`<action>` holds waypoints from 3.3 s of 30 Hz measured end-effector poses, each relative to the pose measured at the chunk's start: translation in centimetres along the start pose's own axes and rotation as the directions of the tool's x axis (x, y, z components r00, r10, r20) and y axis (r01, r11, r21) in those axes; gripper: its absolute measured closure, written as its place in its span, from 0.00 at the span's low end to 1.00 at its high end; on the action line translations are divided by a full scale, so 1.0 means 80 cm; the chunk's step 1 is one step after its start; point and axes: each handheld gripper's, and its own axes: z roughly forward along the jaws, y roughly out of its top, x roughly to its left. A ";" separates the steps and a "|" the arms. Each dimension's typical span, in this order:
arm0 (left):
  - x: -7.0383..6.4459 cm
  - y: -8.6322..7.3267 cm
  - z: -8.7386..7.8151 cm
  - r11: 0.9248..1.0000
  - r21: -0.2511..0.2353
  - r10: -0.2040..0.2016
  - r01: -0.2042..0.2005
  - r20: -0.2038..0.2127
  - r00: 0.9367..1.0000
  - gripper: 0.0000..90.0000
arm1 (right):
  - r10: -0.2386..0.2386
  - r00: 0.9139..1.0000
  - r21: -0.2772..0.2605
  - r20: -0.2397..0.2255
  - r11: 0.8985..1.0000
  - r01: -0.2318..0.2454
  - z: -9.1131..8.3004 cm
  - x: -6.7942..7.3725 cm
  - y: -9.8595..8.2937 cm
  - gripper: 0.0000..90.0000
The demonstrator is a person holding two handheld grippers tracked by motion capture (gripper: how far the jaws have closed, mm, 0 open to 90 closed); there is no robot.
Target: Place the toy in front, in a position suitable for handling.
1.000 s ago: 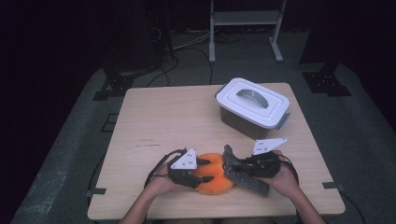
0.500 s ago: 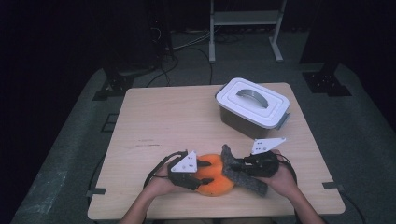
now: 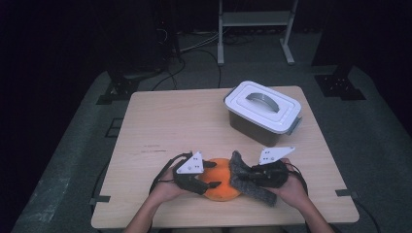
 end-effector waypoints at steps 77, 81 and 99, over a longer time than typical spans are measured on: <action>0.006 0.002 0.011 0.958 -0.140 -0.257 0.252 -0.021 0.966 0.50 | -0.149 0.989 0.008 0.019 0.989 0.148 -0.006 0.035 0.006 0.80; 0.007 0.000 0.010 0.955 -0.138 -0.268 0.264 -0.007 0.964 0.48 | -0.141 0.990 0.037 0.028 0.990 0.139 -0.014 0.027 -0.002 0.80; -0.003 0.005 0.017 0.971 -0.103 -0.216 0.214 -0.005 0.976 0.35 | -0.078 0.997 0.016 0.004 0.997 0.078 -0.024 0.016 -0.001 0.80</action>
